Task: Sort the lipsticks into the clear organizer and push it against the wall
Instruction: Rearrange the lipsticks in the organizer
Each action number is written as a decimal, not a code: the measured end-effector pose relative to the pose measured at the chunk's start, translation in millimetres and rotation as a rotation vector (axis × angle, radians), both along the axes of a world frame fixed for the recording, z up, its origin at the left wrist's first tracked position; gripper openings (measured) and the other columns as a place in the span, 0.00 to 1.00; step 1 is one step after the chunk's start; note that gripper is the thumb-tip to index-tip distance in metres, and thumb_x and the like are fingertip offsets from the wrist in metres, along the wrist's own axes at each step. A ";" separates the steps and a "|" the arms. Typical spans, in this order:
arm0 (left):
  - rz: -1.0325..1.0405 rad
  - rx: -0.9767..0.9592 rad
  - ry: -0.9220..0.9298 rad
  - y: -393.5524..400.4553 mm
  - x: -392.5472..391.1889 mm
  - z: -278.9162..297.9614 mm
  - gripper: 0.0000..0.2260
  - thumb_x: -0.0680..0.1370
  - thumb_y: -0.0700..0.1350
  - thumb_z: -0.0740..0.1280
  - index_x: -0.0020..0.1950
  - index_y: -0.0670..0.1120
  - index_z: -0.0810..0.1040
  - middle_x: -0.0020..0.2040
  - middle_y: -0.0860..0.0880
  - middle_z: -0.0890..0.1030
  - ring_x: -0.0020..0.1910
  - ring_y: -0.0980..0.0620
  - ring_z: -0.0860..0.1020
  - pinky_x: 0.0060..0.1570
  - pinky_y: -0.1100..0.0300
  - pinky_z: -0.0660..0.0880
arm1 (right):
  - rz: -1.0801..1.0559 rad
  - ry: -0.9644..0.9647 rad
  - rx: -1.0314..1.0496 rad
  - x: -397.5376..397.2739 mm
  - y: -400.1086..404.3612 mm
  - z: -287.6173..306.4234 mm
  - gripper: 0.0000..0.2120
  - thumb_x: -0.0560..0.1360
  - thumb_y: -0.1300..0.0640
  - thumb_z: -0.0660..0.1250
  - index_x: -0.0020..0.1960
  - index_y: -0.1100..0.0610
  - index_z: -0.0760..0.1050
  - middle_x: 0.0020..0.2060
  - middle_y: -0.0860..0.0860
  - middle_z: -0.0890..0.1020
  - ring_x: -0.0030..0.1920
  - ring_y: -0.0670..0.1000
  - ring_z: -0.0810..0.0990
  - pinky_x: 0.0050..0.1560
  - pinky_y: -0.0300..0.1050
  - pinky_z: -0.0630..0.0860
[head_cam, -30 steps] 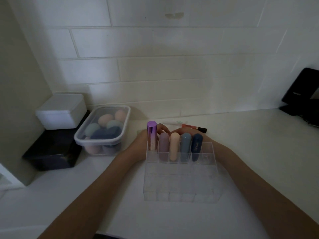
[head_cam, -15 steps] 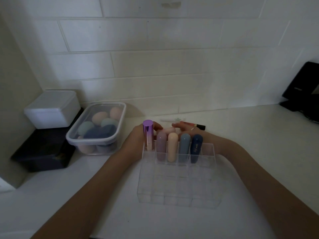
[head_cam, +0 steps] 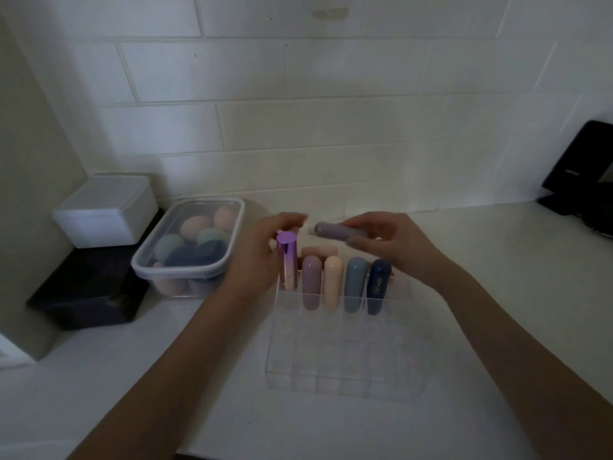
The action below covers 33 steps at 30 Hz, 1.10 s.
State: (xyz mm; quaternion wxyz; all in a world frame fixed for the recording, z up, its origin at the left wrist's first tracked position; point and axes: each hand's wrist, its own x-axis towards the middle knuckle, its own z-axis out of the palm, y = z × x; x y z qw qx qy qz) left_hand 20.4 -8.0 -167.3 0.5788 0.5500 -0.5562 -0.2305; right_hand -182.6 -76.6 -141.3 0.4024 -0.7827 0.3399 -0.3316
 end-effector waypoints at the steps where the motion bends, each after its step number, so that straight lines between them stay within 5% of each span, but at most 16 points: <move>1: -0.026 -0.043 0.000 3.4 2.0 4.7 0.11 0.76 0.41 0.62 0.56 0.49 0.79 0.48 0.50 0.82 0.50 0.51 0.80 0.51 0.59 0.76 | -0.017 -0.028 0.001 -0.4 3.3 8.4 0.10 0.72 0.59 0.72 0.52 0.52 0.80 0.44 0.50 0.84 0.41 0.47 0.83 0.45 0.36 0.79; 7: -0.255 -0.052 0.125 17.6 -4.2 35.3 0.13 0.81 0.40 0.55 0.61 0.43 0.75 0.53 0.43 0.81 0.51 0.50 0.81 0.53 0.58 0.78 | -0.025 -0.139 -0.036 -9.1 18.9 52.1 0.16 0.69 0.65 0.73 0.55 0.55 0.76 0.40 0.50 0.83 0.37 0.44 0.81 0.40 0.36 0.79; 11: -0.283 -0.071 -0.035 36.3 -7.1 68.9 0.13 0.81 0.44 0.55 0.62 0.51 0.75 0.54 0.48 0.83 0.52 0.50 0.82 0.53 0.59 0.78 | 0.001 -0.170 -0.086 -10.0 38.7 71.1 0.10 0.69 0.65 0.73 0.47 0.56 0.76 0.38 0.48 0.82 0.34 0.42 0.78 0.36 0.34 0.75; 17: -0.357 -0.027 -0.265 83.6 -14.3 104.9 0.15 0.75 0.43 0.65 0.61 0.55 0.75 0.51 0.55 0.84 0.51 0.58 0.81 0.51 0.67 0.77 | 0.046 -0.254 -0.063 -11.5 76.2 74.4 0.09 0.73 0.65 0.69 0.51 0.56 0.78 0.39 0.51 0.82 0.38 0.44 0.79 0.39 0.36 0.77; 25: -0.381 -0.029 -0.211 126.5 -50.7 81.2 0.23 0.70 0.31 0.71 0.58 0.54 0.76 0.51 0.49 0.83 0.45 0.48 0.84 0.47 0.46 0.81 | -0.006 -0.405 0.048 -28.4 122.9 63.4 0.09 0.74 0.63 0.68 0.53 0.61 0.71 0.39 0.57 0.83 0.40 0.49 0.84 0.42 0.42 0.80; 33: -0.050 -0.184 -0.297 128.6 -63.6 42.3 0.20 0.72 0.35 0.70 0.57 0.56 0.75 0.43 0.54 0.82 0.41 0.58 0.81 0.44 0.67 0.78 | -0.196 -0.417 -0.024 -46.2 126.7 51.3 0.08 0.74 0.66 0.68 0.48 0.60 0.70 0.37 0.54 0.83 0.35 0.45 0.83 0.42 0.43 0.81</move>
